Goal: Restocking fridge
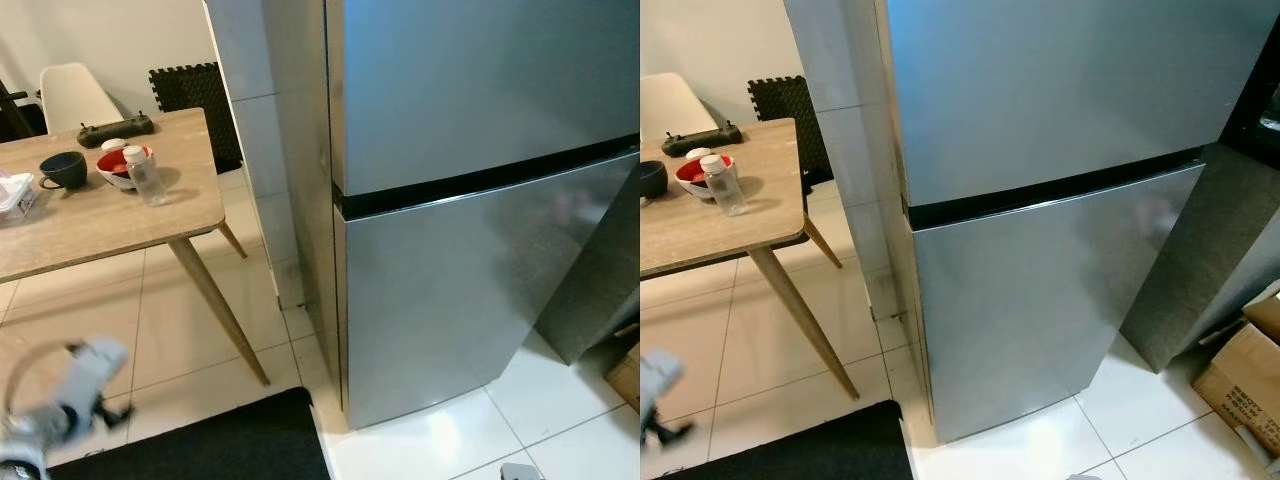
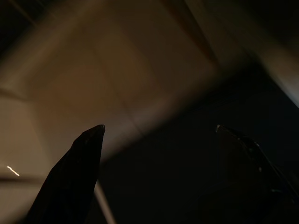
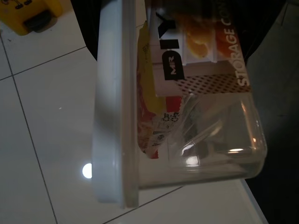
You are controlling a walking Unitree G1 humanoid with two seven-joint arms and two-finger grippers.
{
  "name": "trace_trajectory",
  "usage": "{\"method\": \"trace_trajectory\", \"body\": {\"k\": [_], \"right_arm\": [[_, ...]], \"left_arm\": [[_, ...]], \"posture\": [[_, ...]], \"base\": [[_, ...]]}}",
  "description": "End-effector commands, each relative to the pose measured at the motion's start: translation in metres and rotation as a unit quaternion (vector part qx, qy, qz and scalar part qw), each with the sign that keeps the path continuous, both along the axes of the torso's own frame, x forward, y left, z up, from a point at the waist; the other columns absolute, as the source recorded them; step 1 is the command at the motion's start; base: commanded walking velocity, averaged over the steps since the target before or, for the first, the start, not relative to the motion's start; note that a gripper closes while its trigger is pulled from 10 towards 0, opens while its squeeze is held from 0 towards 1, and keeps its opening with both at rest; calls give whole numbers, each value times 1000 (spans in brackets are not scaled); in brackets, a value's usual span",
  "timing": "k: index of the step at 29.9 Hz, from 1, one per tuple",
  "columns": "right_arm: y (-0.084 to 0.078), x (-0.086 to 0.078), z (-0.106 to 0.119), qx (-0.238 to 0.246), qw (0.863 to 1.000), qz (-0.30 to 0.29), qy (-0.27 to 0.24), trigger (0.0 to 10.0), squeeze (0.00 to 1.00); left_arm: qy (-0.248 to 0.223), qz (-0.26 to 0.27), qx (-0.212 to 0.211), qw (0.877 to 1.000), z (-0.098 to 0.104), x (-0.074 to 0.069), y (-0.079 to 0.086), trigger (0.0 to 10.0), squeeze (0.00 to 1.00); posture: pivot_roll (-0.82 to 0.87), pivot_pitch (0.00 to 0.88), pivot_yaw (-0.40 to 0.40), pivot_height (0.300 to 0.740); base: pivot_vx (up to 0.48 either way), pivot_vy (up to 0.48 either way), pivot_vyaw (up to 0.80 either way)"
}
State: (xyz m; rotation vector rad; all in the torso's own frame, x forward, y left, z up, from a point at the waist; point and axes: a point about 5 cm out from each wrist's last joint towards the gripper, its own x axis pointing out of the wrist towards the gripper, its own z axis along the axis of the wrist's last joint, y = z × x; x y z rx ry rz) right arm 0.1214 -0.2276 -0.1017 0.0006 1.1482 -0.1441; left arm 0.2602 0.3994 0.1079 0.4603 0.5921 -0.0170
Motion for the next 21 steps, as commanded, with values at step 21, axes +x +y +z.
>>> {"method": "trace_trajectory", "body": {"k": [21], "right_arm": [[-1, -4, -1, -2, 1000, -9, 3, 10000, 0]], "left_arm": [[-296, -308, -409, 806, 50, 95, -218, 10000, 0]], "posture": [[-99, 5, 47, 740]], "base": [[0, 0, 0]]}}
